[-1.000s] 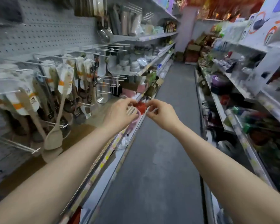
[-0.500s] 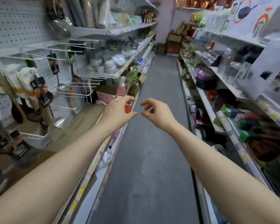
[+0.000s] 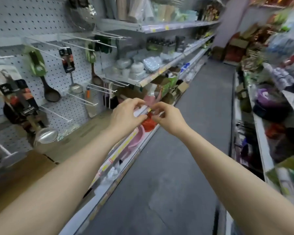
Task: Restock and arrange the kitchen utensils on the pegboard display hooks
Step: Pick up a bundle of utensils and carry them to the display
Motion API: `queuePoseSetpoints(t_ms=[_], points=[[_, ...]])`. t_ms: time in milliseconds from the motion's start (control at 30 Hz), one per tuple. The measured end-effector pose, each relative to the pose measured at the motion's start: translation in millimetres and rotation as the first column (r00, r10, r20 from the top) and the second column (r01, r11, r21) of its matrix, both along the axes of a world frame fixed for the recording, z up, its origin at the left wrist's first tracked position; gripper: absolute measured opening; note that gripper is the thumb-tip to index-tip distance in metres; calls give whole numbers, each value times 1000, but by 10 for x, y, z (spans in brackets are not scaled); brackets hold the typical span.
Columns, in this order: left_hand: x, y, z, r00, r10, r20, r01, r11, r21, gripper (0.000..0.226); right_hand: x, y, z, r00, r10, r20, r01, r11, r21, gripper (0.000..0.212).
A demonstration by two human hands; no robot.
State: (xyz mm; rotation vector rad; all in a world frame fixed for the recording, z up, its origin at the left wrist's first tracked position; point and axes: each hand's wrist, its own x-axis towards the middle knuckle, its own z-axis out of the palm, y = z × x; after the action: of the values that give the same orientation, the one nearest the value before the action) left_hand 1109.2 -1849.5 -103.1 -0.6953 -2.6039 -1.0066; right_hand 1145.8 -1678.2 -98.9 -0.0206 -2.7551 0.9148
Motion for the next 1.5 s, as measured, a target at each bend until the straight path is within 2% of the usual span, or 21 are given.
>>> queuePoseSetpoints(t_ms=[167,367,533,633,733,833,933,1000,1100,1233,1400,1500], points=[[-355,-352,-119,972,234,-32,-229,968,102,33,-777,-348,-127,975,220,12,-219,974,-60,26],[-730,-1210,-363,844,534,-41,-526,841,125,33,-1670,-1263,-309,877,477,45,-471,876,-102,28],[-906,-1815,-438,673,739,-32,-731,670,130,26,-2209,-1955,-306,760,645,77,-637,763,-109,29],[-935,-2017,-531,553,833,-9,-821,546,166,16,-2460,-2235,-307,700,707,102,-698,707,-110,30],[-941,-2150,-717,421,905,63,-885,394,249,20,-2689,-2430,-330,653,746,131,-737,665,-119,30],[-1005,-2273,-893,324,923,206,-913,249,323,38,-2967,-2606,-341,598,783,169,-778,618,-111,29],[-1132,-2306,-993,310,901,304,-934,230,272,73,-3270,-2824,-370,538,820,194,-817,564,-119,35],[-1261,-2294,-1027,287,896,338,-942,200,269,86,-3446,-2985,-421,479,857,191,-852,506,-135,41],[-1468,-2300,-1095,222,907,357,-944,108,310,83,-3634,-3187,-486,373,905,204,-902,405,-151,50],[-1739,-2229,-1100,111,893,437,-897,-99,430,69,-3871,-3419,-527,250,945,211,-942,288,-175,54],[-1938,-2202,-1130,22,846,533,-768,-328,551,73,-4092,-3644,-637,165,961,224,-942,221,-254,65],[-2021,-2183,-1121,-1,820,572,-704,-407,582,76,-4178,-3790,-732,130,961,243,-931,202,-303,68]])
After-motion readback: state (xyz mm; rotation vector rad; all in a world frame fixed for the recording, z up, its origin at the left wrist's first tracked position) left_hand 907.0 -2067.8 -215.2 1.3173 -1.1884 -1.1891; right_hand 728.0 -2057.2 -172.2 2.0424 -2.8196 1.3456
